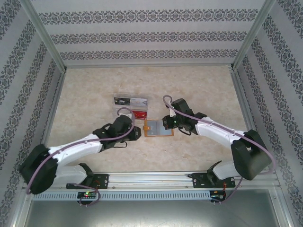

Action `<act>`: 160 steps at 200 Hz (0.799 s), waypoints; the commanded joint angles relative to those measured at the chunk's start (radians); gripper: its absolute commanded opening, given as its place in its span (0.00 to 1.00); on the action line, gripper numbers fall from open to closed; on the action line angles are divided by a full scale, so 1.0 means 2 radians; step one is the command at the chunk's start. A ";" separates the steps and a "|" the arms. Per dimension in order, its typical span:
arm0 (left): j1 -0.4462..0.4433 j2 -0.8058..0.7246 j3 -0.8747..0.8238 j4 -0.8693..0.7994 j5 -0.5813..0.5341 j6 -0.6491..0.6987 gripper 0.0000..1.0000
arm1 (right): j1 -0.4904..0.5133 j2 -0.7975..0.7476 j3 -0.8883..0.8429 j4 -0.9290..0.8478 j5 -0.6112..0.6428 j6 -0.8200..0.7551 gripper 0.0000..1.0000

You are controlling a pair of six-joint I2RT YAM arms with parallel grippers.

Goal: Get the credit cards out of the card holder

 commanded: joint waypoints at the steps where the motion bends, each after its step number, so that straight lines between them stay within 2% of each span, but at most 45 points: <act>1: -0.032 0.050 0.033 0.042 -0.040 -0.017 0.18 | -0.009 -0.018 -0.014 0.044 -0.005 0.016 0.00; 27: -0.060 0.112 0.083 0.022 -0.074 -0.020 0.16 | -0.017 -0.011 -0.023 0.055 -0.009 0.020 0.00; 63: -0.070 0.173 0.133 -0.001 -0.092 -0.022 0.14 | -0.031 0.013 -0.046 0.088 -0.016 0.035 0.00; 100: -0.068 0.197 0.157 -0.033 -0.126 -0.026 0.14 | -0.033 0.025 -0.053 0.098 -0.021 0.033 0.00; 160: -0.058 0.214 0.163 -0.066 -0.145 -0.032 0.13 | -0.033 0.038 -0.053 0.104 -0.025 0.030 0.00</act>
